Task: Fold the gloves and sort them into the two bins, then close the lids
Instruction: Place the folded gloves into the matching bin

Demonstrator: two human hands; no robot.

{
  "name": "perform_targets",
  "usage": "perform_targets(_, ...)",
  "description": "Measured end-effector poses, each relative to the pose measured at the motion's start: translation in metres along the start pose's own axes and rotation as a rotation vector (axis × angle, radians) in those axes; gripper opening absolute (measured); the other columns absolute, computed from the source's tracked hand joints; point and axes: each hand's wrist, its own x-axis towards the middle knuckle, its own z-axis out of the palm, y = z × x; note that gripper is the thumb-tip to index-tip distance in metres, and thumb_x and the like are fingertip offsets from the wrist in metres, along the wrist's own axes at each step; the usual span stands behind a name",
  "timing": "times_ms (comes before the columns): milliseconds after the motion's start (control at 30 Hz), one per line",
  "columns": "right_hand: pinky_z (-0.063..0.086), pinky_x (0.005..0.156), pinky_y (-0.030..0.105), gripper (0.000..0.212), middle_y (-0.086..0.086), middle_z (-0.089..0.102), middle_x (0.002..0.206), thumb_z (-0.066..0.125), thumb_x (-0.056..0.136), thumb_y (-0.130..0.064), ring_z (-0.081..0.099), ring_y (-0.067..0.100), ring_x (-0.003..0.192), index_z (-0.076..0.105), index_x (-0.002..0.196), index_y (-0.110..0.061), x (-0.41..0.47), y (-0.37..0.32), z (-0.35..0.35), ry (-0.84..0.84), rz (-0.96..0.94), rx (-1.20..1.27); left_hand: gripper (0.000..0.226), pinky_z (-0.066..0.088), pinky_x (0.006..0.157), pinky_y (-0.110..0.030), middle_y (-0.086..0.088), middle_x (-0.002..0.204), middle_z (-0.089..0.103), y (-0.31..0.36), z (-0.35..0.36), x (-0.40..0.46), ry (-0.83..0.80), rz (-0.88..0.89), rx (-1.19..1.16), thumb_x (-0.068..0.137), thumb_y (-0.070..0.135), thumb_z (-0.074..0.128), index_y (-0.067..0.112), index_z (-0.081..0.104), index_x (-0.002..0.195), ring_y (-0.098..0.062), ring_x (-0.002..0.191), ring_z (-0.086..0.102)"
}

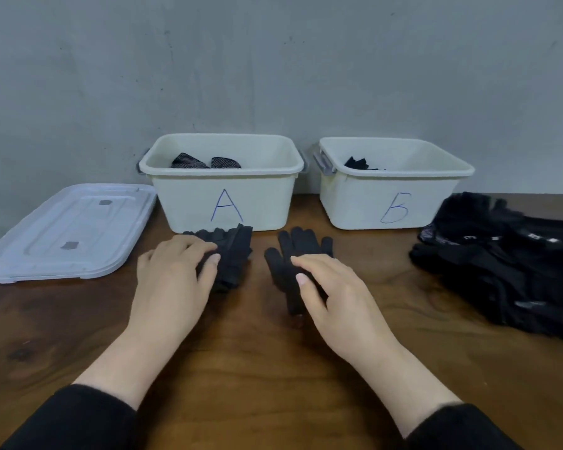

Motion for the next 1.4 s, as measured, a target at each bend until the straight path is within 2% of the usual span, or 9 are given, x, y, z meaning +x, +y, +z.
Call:
perform_targets(67,0.045,0.104,0.024,0.031,-0.014,0.063,0.127,0.050,0.104,-0.029,0.052,-0.003,0.118,0.063,0.133,-0.024,-0.012,0.025,-0.021,0.041,0.045,-0.037,0.025,0.038,0.096,-0.039,0.005,0.115,0.065,0.037,0.001,-0.009,0.036,0.112,-0.097,0.102,0.029,0.051,0.022,0.070,0.115,-0.018,0.109,0.057)
perform_targets(200,0.053,0.092,0.033,0.024,-0.011,0.066,0.114,0.055,0.102,-0.022,0.059,0.005,0.105,0.068,0.122,-0.018,-0.037,0.070,-0.053,0.129,0.105,-0.113,0.031,0.039,0.095,-0.024,0.011,0.116,0.064,0.129,0.028,-0.034,-0.071,0.314,-0.304,0.102,0.033,0.043,0.024,0.068,0.119,-0.006,0.107,0.055)
perform_targets(367,0.052,0.085,0.039,0.018,-0.009,0.066,0.107,0.058,0.100,-0.016,0.060,0.011,0.098,0.069,0.114,-0.016,-0.063,0.106,-0.079,0.223,0.132,-0.170,0.032,0.046,0.095,-0.020,0.015,0.123,0.059,0.206,0.070,-0.042,-0.237,0.276,-0.486,0.104,0.023,0.044,0.029,0.059,0.132,-0.002,0.110,0.054)
perform_targets(633,0.045,0.097,0.044,0.030,-0.001,0.063,0.124,0.067,0.094,-0.018,0.058,0.023,0.114,0.067,0.124,-0.016,-0.066,0.146,-0.116,0.382,0.287,-0.398,0.034,0.049,0.096,-0.038,0.014,0.131,0.055,0.232,0.103,-0.031,-0.466,0.280,-0.431,0.106,0.030,0.038,0.034,0.048,0.138,-0.014,0.114,0.056)
perform_targets(767,0.045,0.100,0.049,0.042,0.002,0.060,0.133,0.064,0.097,-0.028,0.054,0.028,0.122,0.058,0.137,-0.018,-0.050,0.175,-0.147,0.131,0.562,-0.466,0.035,0.049,0.096,-0.030,0.016,0.129,0.056,0.227,0.099,-0.027,-0.463,0.271,-0.450,0.105,0.031,0.040,0.033,0.048,0.139,-0.004,0.114,0.054)
perform_targets(833,0.048,0.096,0.046,0.036,0.002,0.063,0.125,0.062,0.098,-0.031,0.057,0.028,0.116,0.063,0.132,-0.018,-0.046,0.183,-0.154,0.048,0.623,-0.505,0.035,0.049,0.095,-0.030,0.017,0.129,0.056,0.228,0.097,-0.026,-0.464,0.270,-0.466,0.105,0.033,0.041,0.034,0.048,0.139,-0.003,0.114,0.054)
perform_targets(967,0.052,0.083,0.043,0.023,-0.001,0.063,0.102,0.053,0.102,-0.026,0.061,0.026,0.096,0.072,0.110,-0.015,-0.037,0.185,-0.160,0.104,0.540,-0.484,0.035,0.050,0.095,-0.030,0.018,0.128,0.055,0.228,0.095,-0.026,-0.463,0.279,-0.491,0.105,0.035,0.042,0.035,0.047,0.140,-0.002,0.113,0.053)
perform_targets(1200,0.049,0.076,0.037,0.017,-0.001,0.071,0.092,0.056,0.102,-0.028,0.064,0.026,0.089,0.069,0.107,-0.018,0.004,0.136,-0.209,0.249,0.415,-0.396,0.035,0.044,0.096,-0.020,0.023,0.126,0.053,0.227,0.094,-0.025,-0.322,0.251,-0.618,0.103,0.037,0.044,0.035,0.051,0.138,0.003,0.116,0.050)
perform_targets(1400,0.053,0.076,0.031,0.016,-0.009,0.073,0.078,0.075,0.087,-0.042,0.067,0.011,0.079,0.076,0.081,-0.027,0.039,0.074,-0.224,-0.186,0.474,-0.293,0.058,0.037,0.106,-0.019,0.024,0.141,0.046,0.225,0.082,-0.022,-0.176,0.143,-0.927,0.093,0.060,0.051,0.039,0.040,0.146,0.003,0.132,0.043)
